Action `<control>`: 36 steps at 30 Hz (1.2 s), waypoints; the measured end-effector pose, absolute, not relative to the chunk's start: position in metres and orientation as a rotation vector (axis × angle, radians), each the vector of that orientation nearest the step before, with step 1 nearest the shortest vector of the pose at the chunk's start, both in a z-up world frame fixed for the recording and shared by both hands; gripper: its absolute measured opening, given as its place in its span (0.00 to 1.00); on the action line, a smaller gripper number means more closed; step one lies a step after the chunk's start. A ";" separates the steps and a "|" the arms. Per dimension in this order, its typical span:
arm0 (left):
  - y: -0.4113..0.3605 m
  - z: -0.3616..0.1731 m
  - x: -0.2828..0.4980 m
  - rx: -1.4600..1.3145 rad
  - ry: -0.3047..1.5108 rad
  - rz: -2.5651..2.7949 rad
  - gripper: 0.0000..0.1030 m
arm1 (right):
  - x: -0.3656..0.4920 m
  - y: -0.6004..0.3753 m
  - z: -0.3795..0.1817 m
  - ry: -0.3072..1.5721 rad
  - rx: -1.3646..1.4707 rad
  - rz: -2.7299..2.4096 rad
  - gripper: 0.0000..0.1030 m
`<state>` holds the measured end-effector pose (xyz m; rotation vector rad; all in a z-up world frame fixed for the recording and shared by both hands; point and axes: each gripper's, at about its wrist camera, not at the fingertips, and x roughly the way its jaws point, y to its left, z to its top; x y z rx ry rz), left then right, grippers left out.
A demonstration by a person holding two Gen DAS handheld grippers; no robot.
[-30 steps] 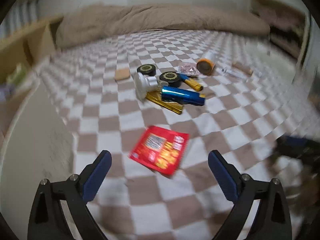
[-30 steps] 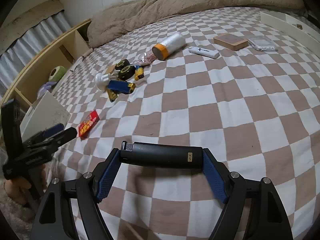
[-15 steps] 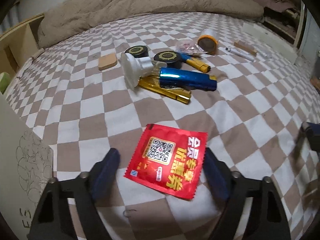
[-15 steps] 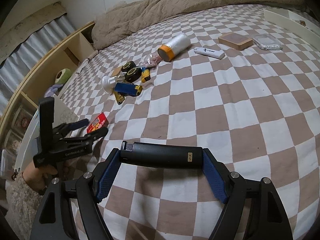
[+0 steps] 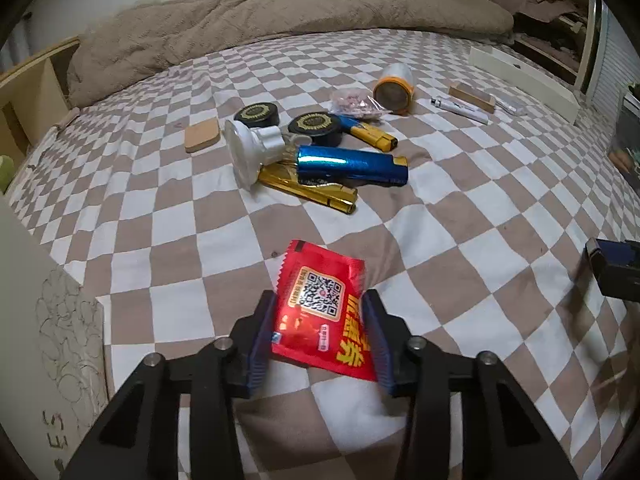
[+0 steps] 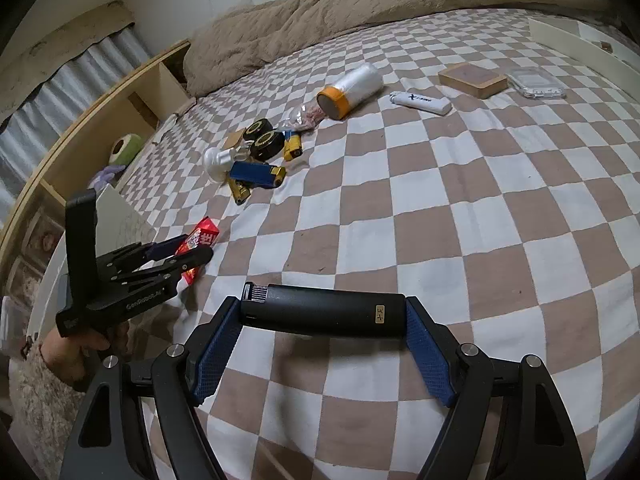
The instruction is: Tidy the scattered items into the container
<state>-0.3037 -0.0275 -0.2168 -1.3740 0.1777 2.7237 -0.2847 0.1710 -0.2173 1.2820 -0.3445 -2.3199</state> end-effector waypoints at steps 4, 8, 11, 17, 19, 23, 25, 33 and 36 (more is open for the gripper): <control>-0.032 -0.209 -0.299 -1.349 0.118 2.750 0.25 | -0.285 0.173 -0.216 -0.355 1.273 -2.324 0.78; -0.034 -0.209 -0.296 -1.358 0.082 2.750 0.22 | -0.284 0.173 -0.215 -0.352 1.270 -2.325 0.78; -0.033 -0.209 -0.294 -1.358 0.087 2.738 0.22 | -0.284 0.172 -0.215 -0.349 1.273 -2.323 0.78; -0.028 -0.216 -0.296 -1.386 0.105 2.729 0.61 | -0.283 0.172 -0.215 -0.351 1.272 -2.314 0.78; -0.024 -0.219 -0.297 -1.399 0.123 2.707 0.67 | -0.283 0.172 -0.215 -0.353 1.274 -2.312 0.78; -0.014 -0.226 -0.298 -1.420 0.193 2.682 0.75 | -0.284 0.173 -0.215 -0.354 1.277 -2.305 0.78; -0.015 -0.227 -0.300 -1.426 0.186 2.679 0.79 | -0.283 0.172 -0.215 -0.355 1.276 -2.301 0.78; -0.016 -0.234 -0.303 -1.429 0.154 2.663 0.81 | -0.282 0.168 -0.215 -0.347 1.278 -2.289 0.78; -0.018 -0.234 -0.303 -1.428 0.131 2.656 0.80 | -0.281 0.167 -0.215 -0.346 1.280 -2.290 0.78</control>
